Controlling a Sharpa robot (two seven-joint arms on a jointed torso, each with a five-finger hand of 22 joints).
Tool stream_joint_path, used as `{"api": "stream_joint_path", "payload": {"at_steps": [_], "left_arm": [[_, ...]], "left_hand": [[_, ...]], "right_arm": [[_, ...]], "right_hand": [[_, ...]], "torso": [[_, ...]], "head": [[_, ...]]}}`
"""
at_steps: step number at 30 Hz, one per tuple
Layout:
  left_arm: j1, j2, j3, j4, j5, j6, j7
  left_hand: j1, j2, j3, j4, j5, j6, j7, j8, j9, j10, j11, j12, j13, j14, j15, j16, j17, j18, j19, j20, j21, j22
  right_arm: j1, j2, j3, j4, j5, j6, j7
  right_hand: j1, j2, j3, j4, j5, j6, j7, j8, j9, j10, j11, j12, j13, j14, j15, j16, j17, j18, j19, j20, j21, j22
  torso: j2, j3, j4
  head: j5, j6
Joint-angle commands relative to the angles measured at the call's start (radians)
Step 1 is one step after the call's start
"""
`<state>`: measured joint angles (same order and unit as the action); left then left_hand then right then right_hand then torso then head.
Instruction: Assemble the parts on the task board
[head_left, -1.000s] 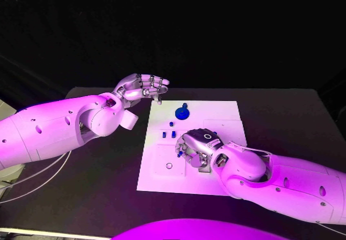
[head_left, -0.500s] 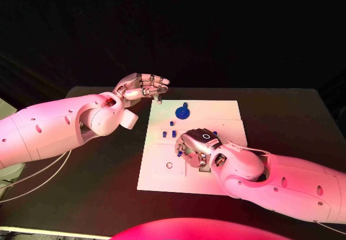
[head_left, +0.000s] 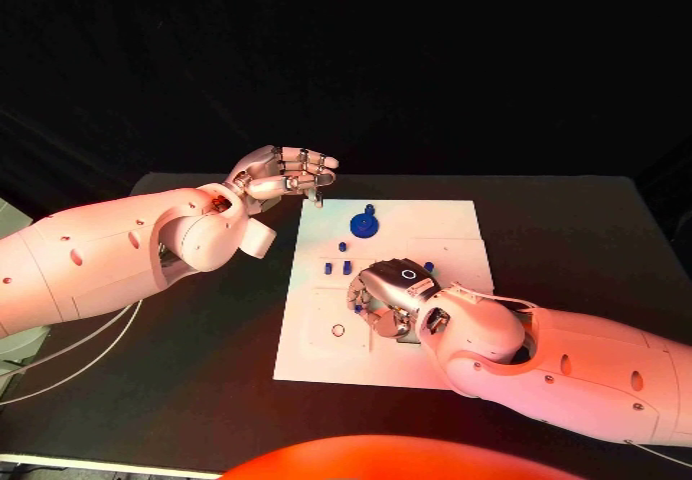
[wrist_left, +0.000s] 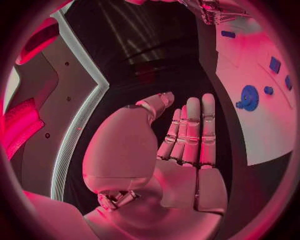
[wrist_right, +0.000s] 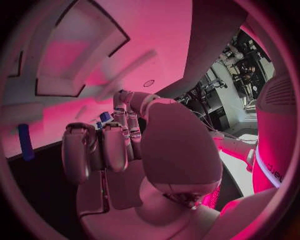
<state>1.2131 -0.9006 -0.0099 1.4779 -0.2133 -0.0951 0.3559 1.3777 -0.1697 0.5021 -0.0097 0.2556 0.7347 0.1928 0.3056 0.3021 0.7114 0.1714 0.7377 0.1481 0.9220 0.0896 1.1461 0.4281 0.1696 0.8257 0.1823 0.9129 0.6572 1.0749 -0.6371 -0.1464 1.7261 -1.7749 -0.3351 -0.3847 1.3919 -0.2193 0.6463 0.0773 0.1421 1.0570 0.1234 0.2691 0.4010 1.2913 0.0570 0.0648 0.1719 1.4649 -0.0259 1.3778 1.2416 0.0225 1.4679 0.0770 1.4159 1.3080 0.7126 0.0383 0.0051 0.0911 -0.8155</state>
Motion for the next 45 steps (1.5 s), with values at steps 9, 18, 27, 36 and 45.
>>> {"api": "stream_joint_path", "payload": {"at_steps": [9, 18, 27, 36, 45], "left_arm": [[0.001, 0.001, 0.001, 0.003, -0.001, 0.018, 0.000], [0.001, 0.000, 0.001, 0.003, -0.004, 0.024, -0.004], [0.001, -0.004, 0.001, 0.005, -0.006, 0.025, -0.008], [0.001, -0.005, 0.001, 0.004, -0.006, 0.028, -0.007], [0.000, -0.004, 0.001, 0.003, -0.007, 0.031, -0.007]], "left_hand": [[0.010, -0.003, -0.001, -0.003, 0.003, -0.006, 0.045, 0.007, 0.001, -0.006, 0.000, -0.004, -0.001, -0.003, 0.004, -0.005, -0.001, 0.014, 0.001, 0.002, -0.006, -0.001], [0.010, -0.002, -0.001, -0.003, 0.003, -0.006, 0.046, 0.010, 0.001, -0.007, 0.000, -0.003, -0.002, -0.004, 0.004, -0.006, -0.001, 0.014, 0.000, 0.002, -0.006, -0.001], [0.011, 0.000, -0.001, -0.003, 0.003, -0.006, 0.046, 0.011, 0.002, -0.008, 0.000, -0.003, -0.002, -0.004, 0.004, -0.006, -0.002, 0.014, 0.000, 0.002, -0.006, 0.000], [0.011, 0.000, -0.001, -0.003, 0.003, -0.006, 0.046, 0.011, 0.002, -0.008, 0.000, -0.003, -0.002, -0.004, 0.004, -0.006, -0.002, 0.014, 0.000, 0.002, -0.006, 0.000], [0.011, 0.000, -0.001, -0.003, 0.003, -0.006, 0.046, 0.011, 0.002, -0.008, 0.000, -0.003, -0.002, -0.004, 0.004, -0.006, -0.002, 0.014, 0.000, 0.002, -0.006, 0.000]], "right_arm": [[-0.004, -0.001, -0.006, -0.009, 0.021, -0.031, 0.008], [-0.004, -0.034, -0.005, 0.024, 0.029, -0.095, 0.015], [0.022, -0.130, 0.009, 0.097, 0.065, -0.128, 0.027], [0.111, -0.211, 0.028, 0.116, 0.150, -0.035, 0.047], [0.155, -0.238, 0.032, 0.048, 0.164, 0.092, 0.069]], "right_hand": [[-0.040, -0.045, -0.047, 0.023, -0.003, -0.098, 0.007, -0.066, -0.020, -0.182, 0.039, 0.002, -0.052, -0.004, 0.037, -0.078, -0.121, 0.048, -0.023, 0.030, -0.204, 0.122], [-0.031, -0.043, -0.053, 0.023, 0.011, -0.104, 0.010, -0.073, -0.021, -0.196, 0.042, 0.009, -0.058, -0.008, 0.040, -0.076, -0.120, 0.047, -0.022, 0.034, -0.204, 0.121], [-0.040, -0.052, -0.069, 0.031, 0.011, -0.099, 0.014, -0.074, -0.021, -0.192, 0.039, 0.020, -0.060, 0.003, 0.038, -0.060, -0.102, 0.043, -0.009, 0.034, -0.177, 0.132], [-0.038, -0.058, -0.081, 0.034, 0.004, -0.101, 0.011, -0.077, -0.022, -0.194, 0.038, 0.026, -0.063, 0.011, 0.037, -0.047, -0.086, 0.038, 0.001, 0.033, -0.152, 0.142], [0.089, 0.000, -0.460, 0.167, -0.074, -0.116, -0.015, -0.124, -0.044, -0.292, 0.050, 0.074, -0.086, -0.001, 0.050, -0.043, -0.110, 0.043, -0.005, 0.042, -0.189, 0.131]], "torso": [[0.000, 0.0006, -0.0011], [0.000, 0.0004, 0.0013], [-0.001, -0.0001, -0.0028], [-0.002, 0.0007, -0.0007], [0.001, 0.0001, -0.0005]], "head": [[-0.002, 0.004], [-0.006, 0.007], [-0.010, 0.016], [-0.023, 0.028], [-0.031, 0.038]]}}
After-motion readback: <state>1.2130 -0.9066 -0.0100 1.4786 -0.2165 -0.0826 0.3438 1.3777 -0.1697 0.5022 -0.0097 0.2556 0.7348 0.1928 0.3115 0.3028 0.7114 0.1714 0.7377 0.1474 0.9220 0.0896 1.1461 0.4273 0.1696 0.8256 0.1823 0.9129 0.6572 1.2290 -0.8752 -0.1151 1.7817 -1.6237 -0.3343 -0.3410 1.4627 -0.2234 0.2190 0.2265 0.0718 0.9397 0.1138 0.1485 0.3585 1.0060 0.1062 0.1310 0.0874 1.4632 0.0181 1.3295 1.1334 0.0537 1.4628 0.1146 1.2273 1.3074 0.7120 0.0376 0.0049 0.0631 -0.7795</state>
